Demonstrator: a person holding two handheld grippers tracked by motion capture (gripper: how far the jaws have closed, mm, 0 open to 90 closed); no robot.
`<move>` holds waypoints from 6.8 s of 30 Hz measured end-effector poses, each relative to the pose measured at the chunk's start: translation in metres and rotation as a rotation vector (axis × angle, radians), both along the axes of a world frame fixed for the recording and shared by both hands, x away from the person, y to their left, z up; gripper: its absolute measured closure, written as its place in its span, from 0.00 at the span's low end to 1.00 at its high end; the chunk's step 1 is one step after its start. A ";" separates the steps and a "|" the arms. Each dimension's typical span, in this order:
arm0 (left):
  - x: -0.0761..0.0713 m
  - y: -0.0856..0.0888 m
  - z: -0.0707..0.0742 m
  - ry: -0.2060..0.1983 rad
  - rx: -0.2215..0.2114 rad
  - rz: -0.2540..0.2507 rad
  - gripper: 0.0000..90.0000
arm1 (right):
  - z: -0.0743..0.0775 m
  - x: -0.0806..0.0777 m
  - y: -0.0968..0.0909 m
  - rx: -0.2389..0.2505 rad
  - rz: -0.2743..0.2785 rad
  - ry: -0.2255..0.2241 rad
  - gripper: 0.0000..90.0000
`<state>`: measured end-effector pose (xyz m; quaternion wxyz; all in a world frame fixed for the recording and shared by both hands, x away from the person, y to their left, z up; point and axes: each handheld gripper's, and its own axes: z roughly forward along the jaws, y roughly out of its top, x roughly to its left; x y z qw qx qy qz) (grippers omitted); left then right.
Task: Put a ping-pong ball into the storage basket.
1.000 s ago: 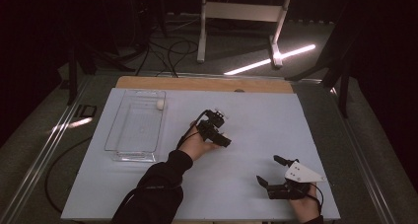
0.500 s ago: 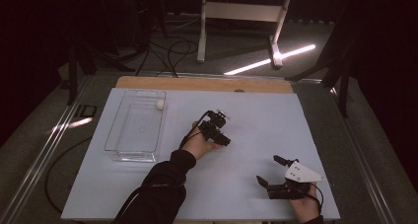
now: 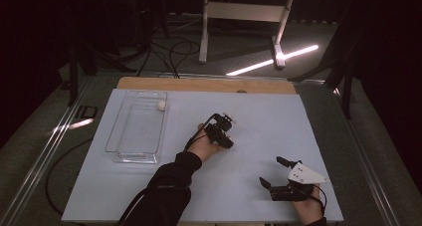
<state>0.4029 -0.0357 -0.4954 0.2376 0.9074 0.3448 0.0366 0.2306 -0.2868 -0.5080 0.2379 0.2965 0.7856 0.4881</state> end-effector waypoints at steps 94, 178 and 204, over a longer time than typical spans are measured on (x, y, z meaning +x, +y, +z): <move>-0.054 0.075 0.063 -0.001 0.090 -0.377 0.58 | 0.000 0.000 0.000 -0.008 -0.007 0.004 0.09; -0.051 0.162 0.139 -0.107 0.013 -0.322 0.58 | -0.001 0.000 0.001 -0.015 -0.011 0.003 0.09; -0.053 0.205 0.145 -0.129 -0.006 -0.253 0.58 | -0.002 0.001 0.002 -0.017 -0.011 0.006 0.09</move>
